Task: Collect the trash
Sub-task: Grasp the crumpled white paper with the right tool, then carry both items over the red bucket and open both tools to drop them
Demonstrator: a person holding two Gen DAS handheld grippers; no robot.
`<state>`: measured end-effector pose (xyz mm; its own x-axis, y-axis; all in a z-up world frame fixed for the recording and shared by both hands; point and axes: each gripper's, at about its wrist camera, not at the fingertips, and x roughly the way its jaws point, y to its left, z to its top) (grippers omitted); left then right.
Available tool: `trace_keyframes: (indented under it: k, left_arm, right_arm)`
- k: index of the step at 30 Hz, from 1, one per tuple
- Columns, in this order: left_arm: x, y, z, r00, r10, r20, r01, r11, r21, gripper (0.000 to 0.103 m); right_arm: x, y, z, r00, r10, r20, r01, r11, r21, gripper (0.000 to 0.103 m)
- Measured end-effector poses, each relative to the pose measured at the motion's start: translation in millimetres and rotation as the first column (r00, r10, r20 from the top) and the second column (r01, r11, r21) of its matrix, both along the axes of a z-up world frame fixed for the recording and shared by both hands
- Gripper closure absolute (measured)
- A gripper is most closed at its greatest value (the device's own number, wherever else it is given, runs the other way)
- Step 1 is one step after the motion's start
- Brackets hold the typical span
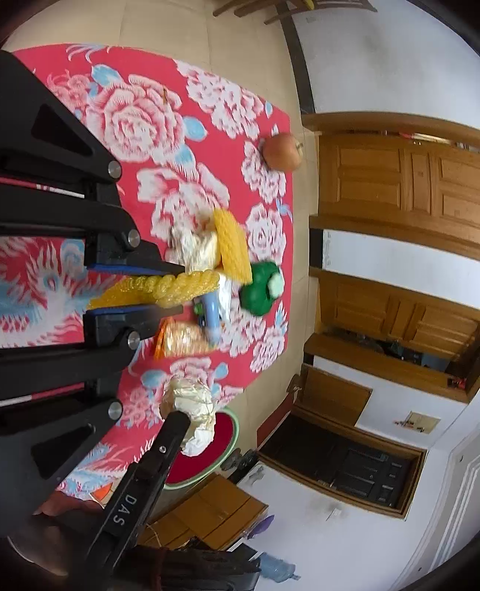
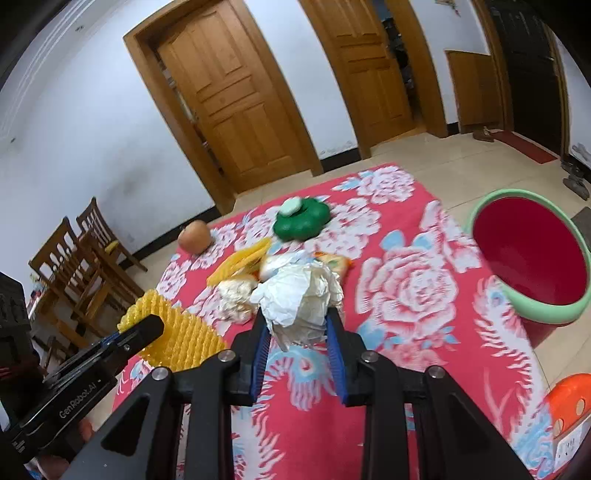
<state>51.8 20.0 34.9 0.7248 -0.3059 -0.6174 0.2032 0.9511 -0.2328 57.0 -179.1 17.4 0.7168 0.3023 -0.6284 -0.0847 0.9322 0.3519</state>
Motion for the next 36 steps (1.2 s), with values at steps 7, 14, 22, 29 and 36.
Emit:
trace_keyframes:
  k: [7, 14, 22, 29, 36]
  left_arm:
    - [10, -29, 9, 0.999, -0.052, 0.004, 0.052, 0.999, -0.01, 0.091]
    - [26, -60, 19, 0.995, -0.093, 0.017, 0.094, 0.996, -0.012, 0.091]
    - [44, -103, 25, 0.988, -0.157, 0.01, 0.157, 0.988, 0.002, 0.091]
    - [60, -145, 25, 0.979, -0.206, 0.003, 0.205, 0.978, 0.038, 0.091]
    - [78, -189, 15, 0.968, -0.251, -0.007, 0.251, 0.965, 0.077, 0.091]
  right_arm:
    - [-9, -38, 6, 0.997, -0.072, 0.013, 0.072, 0.997, 0.024, 0.071]
    - [-16, -85, 11, 0.987, -0.16, 0.03, 0.159, 0.986, 0.039, 0.071]
    - [-18, -139, 4, 0.962, -0.273, 0.021, 0.271, 0.96, 0.07, 0.071]
    - [-16, -181, -13, 0.927, -0.374, 0.001, 0.373, 0.924, 0.082, 0.071]
    - [-13, -215, -37, 0.896, -0.439, -0.059, 0.443, 0.889, 0.113, 0.069]
